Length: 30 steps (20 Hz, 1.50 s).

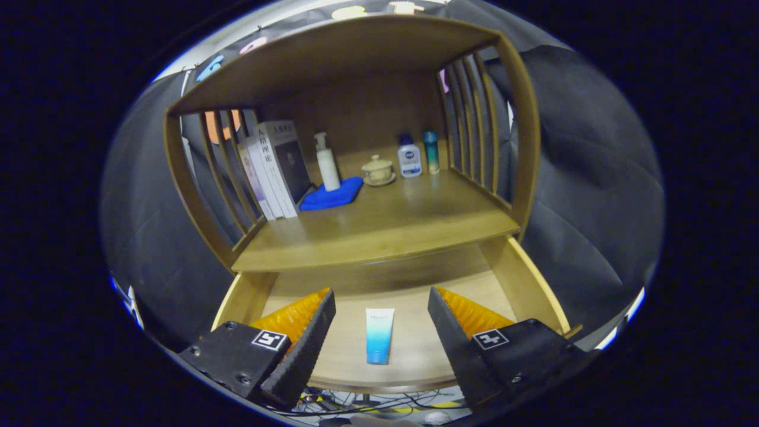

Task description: Pull open the drawer, take out the items inside it, and place them on the countertop above the cabinet.

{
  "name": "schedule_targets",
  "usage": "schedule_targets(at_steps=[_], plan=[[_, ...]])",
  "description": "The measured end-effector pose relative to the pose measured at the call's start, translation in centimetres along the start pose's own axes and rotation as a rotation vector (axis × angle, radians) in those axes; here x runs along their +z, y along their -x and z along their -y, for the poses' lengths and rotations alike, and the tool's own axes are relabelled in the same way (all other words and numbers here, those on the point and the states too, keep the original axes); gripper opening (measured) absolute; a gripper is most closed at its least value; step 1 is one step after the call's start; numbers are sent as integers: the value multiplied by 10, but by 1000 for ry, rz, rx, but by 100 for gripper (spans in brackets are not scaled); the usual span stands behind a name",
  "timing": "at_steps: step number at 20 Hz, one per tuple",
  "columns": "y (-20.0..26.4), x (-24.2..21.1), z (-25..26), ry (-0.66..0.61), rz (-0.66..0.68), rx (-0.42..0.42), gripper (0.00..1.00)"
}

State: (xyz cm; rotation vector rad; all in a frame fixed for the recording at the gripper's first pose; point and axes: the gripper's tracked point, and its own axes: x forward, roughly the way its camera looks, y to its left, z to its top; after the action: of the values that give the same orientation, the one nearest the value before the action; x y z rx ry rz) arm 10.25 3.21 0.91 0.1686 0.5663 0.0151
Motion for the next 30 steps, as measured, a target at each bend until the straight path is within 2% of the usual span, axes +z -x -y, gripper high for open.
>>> schedule_targets(at_steps=[7, 13, 18, 21, 24, 25, 30], plan=[[-57, -43, -23, 46, -286, -22, 99], [-86, -87, -12, 76, -505, -86, 98], [-100, -108, -4, 43, -617, -131, 98], [-105, -112, -2, 45, -646, -145, 94], [-110, -114, 7, 31, -666, -185, 79], [-111, -119, 8, 19, -688, -188, 70], [-112, -117, 5, 7, -666, -179, 54]])
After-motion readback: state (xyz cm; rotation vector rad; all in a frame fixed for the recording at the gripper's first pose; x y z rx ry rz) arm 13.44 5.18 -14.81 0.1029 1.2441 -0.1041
